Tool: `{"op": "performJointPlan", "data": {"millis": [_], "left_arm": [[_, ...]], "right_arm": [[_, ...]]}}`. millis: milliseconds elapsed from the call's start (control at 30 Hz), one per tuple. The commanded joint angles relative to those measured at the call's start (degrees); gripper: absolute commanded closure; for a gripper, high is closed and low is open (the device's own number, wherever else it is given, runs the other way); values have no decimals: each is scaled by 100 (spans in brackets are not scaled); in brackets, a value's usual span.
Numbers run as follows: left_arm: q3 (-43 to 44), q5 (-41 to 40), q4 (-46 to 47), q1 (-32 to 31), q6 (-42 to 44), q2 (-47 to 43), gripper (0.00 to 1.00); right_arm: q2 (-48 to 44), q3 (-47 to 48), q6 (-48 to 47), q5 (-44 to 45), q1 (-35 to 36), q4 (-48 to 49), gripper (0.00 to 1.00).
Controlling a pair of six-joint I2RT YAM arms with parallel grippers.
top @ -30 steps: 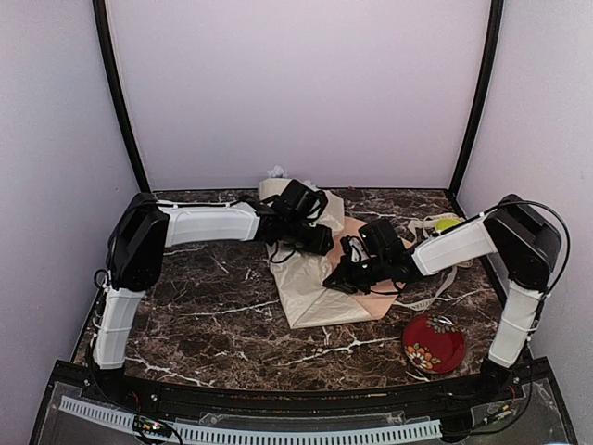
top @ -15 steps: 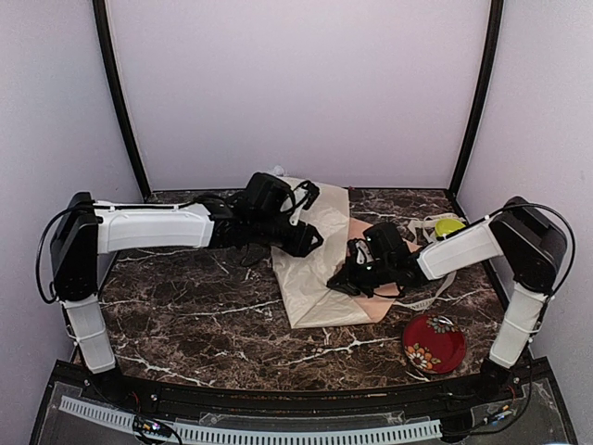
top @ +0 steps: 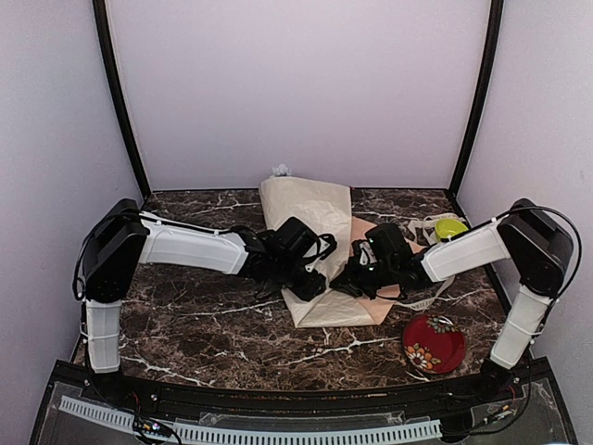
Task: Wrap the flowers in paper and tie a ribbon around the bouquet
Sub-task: Press the fold line on the 2/3-folded wrapping paper.
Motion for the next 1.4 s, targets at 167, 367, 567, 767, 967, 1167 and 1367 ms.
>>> {"op": "performJointPlan", "data": {"millis": [167, 367, 567, 767, 967, 1167, 1367], "left_arm": [[-411, 1269, 497, 52, 366, -545, 53], [-142, 1705, 460, 775, -121, -607, 52], [179, 1059, 494, 1196, 59, -193, 52], [836, 284, 64, 1549, -170, 371, 52], [961, -103, 266, 1962, -305, 518, 51], [1266, -116, 376, 2508, -205, 751, 50], [1977, -108, 322, 2962, -147, 1261, 49]], "right_arm": [[408, -47, -5, 124, -37, -126, 100], [458, -21, -81, 231, -59, -348, 100], [436, 89, -190, 223, -59, -456, 100], [416, 155, -310, 163, -59, -676, 100], [507, 203, -302, -27, -50, -665, 100], [542, 341, -382, -73, -50, -845, 100], [615, 464, -411, -152, -41, -999, 100]]}}
